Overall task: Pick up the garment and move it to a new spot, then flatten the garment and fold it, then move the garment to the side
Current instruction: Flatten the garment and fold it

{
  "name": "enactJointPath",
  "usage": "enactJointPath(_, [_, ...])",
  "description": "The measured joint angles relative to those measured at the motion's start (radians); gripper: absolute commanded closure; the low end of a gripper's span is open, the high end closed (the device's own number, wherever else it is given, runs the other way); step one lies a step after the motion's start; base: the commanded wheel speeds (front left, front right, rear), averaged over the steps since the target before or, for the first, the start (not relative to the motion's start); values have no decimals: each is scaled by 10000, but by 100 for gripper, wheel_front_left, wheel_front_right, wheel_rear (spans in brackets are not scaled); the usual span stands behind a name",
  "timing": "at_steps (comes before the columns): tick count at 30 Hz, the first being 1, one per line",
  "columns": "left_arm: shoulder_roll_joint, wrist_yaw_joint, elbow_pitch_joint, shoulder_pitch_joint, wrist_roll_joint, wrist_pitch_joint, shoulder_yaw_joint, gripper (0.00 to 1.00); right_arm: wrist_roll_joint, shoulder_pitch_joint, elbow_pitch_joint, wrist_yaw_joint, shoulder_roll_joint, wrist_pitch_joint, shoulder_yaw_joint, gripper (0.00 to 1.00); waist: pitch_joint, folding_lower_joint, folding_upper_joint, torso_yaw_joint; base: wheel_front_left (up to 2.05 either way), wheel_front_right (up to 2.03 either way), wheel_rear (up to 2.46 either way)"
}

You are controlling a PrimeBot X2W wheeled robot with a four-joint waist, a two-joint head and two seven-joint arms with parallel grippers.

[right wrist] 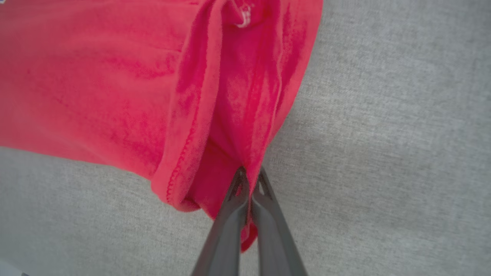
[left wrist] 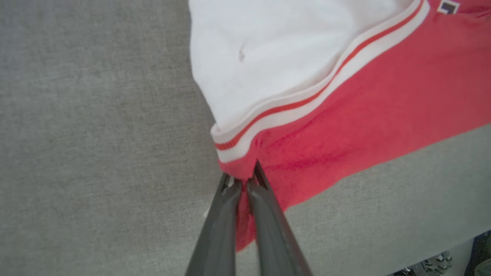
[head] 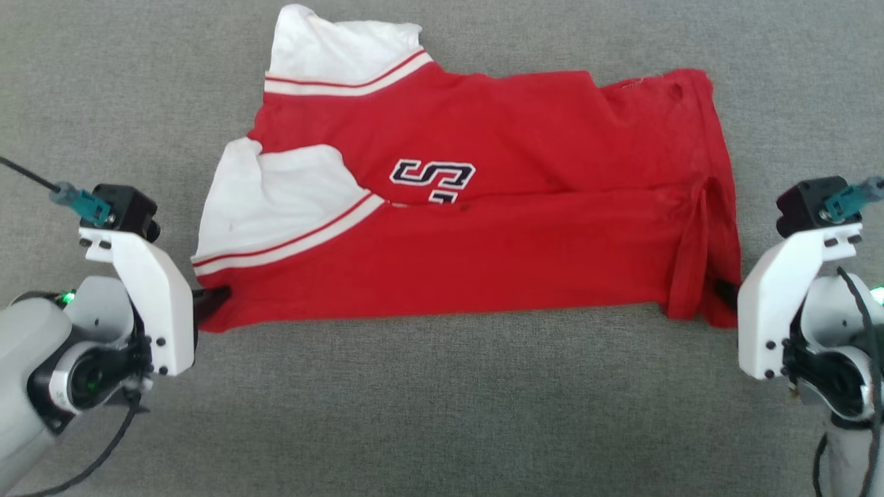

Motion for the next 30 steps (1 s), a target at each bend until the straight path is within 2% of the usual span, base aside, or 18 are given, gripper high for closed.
enactJointPath(11, [1124, 1112, -2169, 928, -65, -366, -50, 100, 734, 1356, -1638, 0, -389, 1390, -222, 100, -155, 0, 1, 41, 0, 0, 0])
enactJointPath(17, [1244, 1361, -2545, 1520, -332, -570, -238, 100, 901, 2178, -2023, 0, -238, 1638, -382, 100, -124, 0, 1, 16, 0, 0, 0])
enactJointPath(21, [1030, 1337, -2245, 1747, -458, -583, -345, 100, 767, 2383, -1762, 0, -75, 1218, -274, 99, -98, 0, 0, -48, 0, 0, 0])
enactJointPath(22, [972, 1342, -2115, 1755, -481, -585, -345, 73, 746, 2382, -1666, -2, 4, 1032, -226, 81, -85, 0, 1, -67, 0, 0, 0])
enactJointPath(24, [920, 1323, -1956, 1755, -550, -489, -364, 51, 627, 2337, -1425, -2, 8, 681, -117, 45, -72, 0, 0, -106, 0, 0, 0])
enactJointPath(25, [918, 1283, -1919, 1753, -550, -477, -351, 11, 621, 2319, -1346, -2, 38, 566, -82, 0, -71, 0, 1, -128, 0, 0, 0])
enactJointPath(26, [924, 1279, -1885, 1740, -552, -479, -320, 0, 612, 2316, -1269, -2, 67, 464, -69, 0, -71, 0, 0, -146, 0, 0, 0])
enactJointPath(30, [1220, 1271, -1958, 1499, -451, -426, -186, 0, 660, 2264, -1218, 0, 138, 173, -4, 0, -111, 0, 1, -227, 0, 0, 0])
